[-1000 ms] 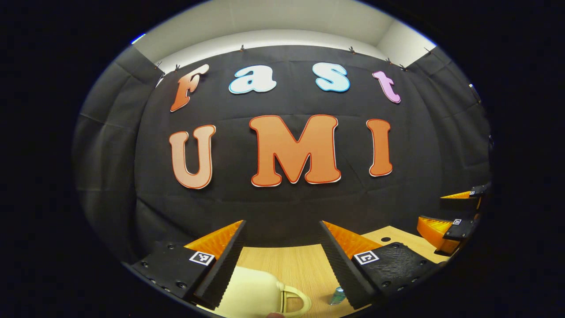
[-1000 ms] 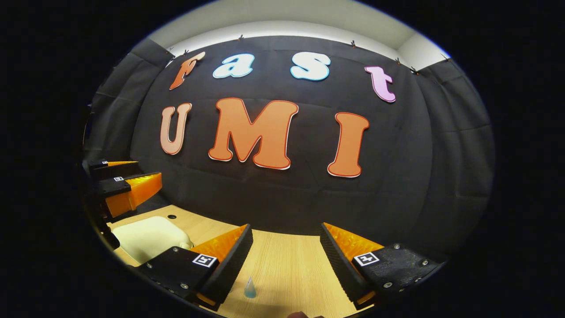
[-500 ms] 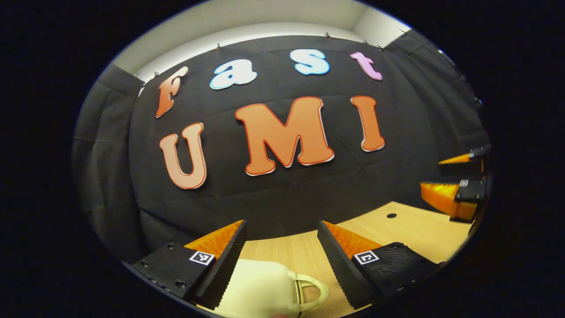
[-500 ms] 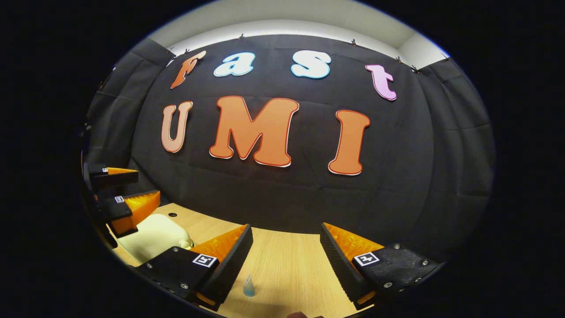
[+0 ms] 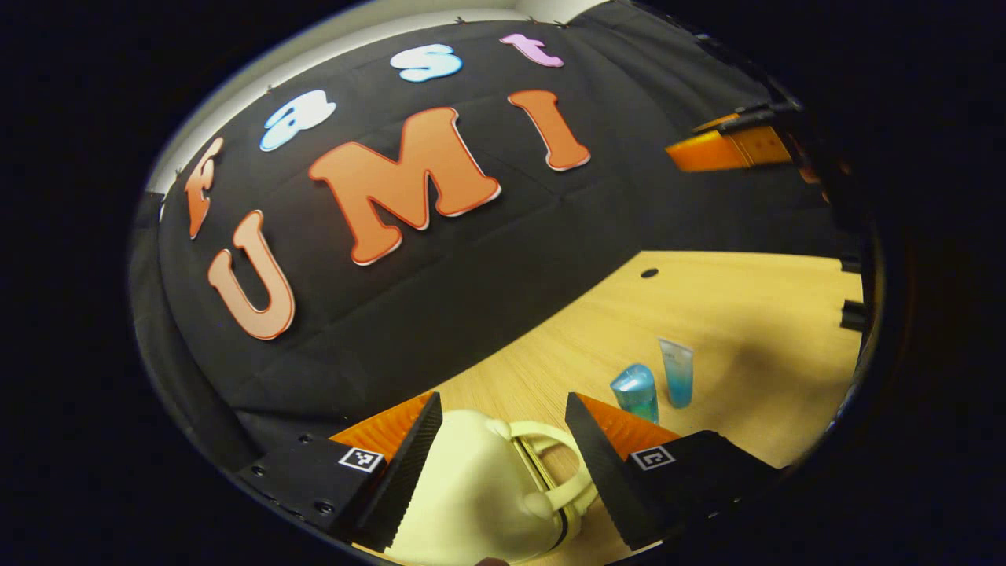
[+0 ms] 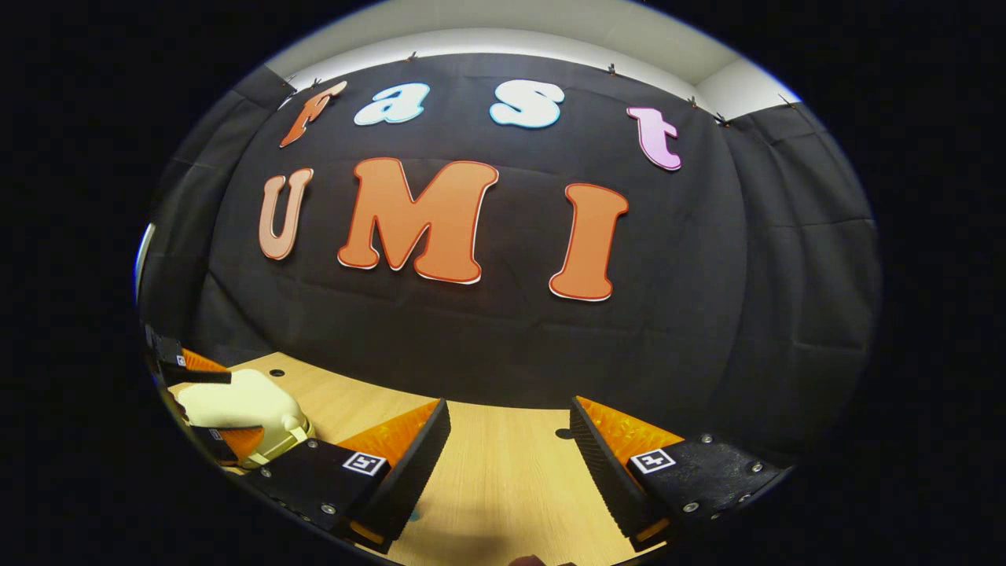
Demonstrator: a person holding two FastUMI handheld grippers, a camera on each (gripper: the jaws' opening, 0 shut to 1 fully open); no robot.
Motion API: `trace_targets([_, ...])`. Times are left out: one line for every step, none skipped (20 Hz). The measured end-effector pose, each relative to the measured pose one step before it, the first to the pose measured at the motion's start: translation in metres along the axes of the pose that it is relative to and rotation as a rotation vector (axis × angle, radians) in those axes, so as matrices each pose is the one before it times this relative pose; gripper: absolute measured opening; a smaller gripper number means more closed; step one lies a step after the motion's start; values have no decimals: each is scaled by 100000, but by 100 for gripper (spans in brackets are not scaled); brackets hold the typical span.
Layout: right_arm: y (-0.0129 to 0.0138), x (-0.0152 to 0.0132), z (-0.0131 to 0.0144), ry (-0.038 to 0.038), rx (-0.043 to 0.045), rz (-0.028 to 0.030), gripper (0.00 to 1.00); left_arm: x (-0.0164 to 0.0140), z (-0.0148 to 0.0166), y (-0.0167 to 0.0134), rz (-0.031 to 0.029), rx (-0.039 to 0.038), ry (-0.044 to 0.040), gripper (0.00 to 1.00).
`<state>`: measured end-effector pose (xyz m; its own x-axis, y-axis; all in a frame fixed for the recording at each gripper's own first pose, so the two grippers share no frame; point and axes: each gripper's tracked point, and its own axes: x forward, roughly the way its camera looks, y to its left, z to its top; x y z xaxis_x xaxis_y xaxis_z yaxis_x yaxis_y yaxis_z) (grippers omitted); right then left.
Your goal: First open the suitcase, pack the skin care products into it, and then close the suitcase.
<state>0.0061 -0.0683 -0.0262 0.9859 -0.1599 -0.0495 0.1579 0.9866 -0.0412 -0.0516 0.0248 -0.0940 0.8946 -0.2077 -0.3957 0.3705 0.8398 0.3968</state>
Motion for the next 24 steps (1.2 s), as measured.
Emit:
trace_targets([-452, -39, -171, 342, -14, -952, 97, -157, -545, -205, -2153, 1814, 2253, 98])
trace_targets([-364, 21, -145, 291, 104, -988, 97, -285, -277, -206, -1511, 2814, 1223, 98])
trace_targets([-312, -56, -184, 457, 218, -827, 97, -201, -191, -45, -1443, 3549, 947, 97])
trace_targets([-317, -97, -232, 549, 82, -923, 97, 125, -636, -335, -2417, 2493, 1751, 97])
trace_targets([-401, 68, -282, 575, 55, -1024, 97, -148, -455, -402, -2566, 2439, 1812, 97])
trace_targets([-185, -54, -131, 452, 198, -487, 97, -128, -583, -347, -1798, 2230, 1806, 98])
trace_targets([-237, 8, -166, 268, 141, -692, 97, -176, -547, -85, -1004, 2410, 2249, 97])
trace_targets([-221, -22, -163, 209, 164, -486, 97, 39, -343, 106, 86, 2604, 1433, 97])
trace_targets([-170, 62, -101, 184, -70, -617, 97, 33, -349, 52, 38, 3032, 1785, 97])
trace_targets([-156, 49, -122, 402, 22, -389, 97, 72, -322, 115, 584, 3386, 980, 96])
trace_targets([-162, 32, -143, 384, 169, -265, 97, 71, -267, 67, 736, 3817, 1117, 97])
trace_targets([-110, -19, 171, -310, 280, -321, 97, 170, -322, -185, -396, 3561, 1207, 97])
trace_targets([-6, 23, 159, -523, 188, -192, 97, 0, -250, -33, -609, 2911, 1524, 96])
trace_targets([-43, 39, 34, -270, -50, -252, 97, -78, -232, 205, -507, 2287, 863, 91])
trace_targets([-34, 31, -115, 102, -52, -111, 97, 33, -410, 97, -286, 2798, 2153, 91])
trace_targets([-103, -11, -26, 40, -46, -268, 97, -135, -280, 298, 1134, 3146, 881, 90])
trace_targets([3, -71, 11, -54, 272, -25, 97, 231, -214, 105, 1083, 3513, 1216, 90])
trace_targets([-12, -49, -4, 22, 159, 2, 97, 100, -382, -75, 988, 3310, 1262, 87])
trace_targets([-45, -35, -83, 214, 42, 44, 97, 414, -177, -89, 475, 2918, 1352, 82])
trace_targets([3, -51, 13, -122, -98, -80, 97, 183, -190, -298, 358, 2460, 1487, 80])
trace_targets([-69, -68, 121, -414, -61, -76, 97, 193, -264, -255, -211, 2960, 2274, 80])
trace_targets([-45, 22, 49, -62, -37, -99, 97, 515, -224, 278, 1677, 2409, 1676, 69])
trace_targets([-89, -22, 38, -125, 137, -84, 97, 313, -34, 131, 869, 2292, 1386, 58])
trace_targets([44, -17, 131, -30, 168, 17, 97, 408, -44, -98, 274, 1521, -7, 42])
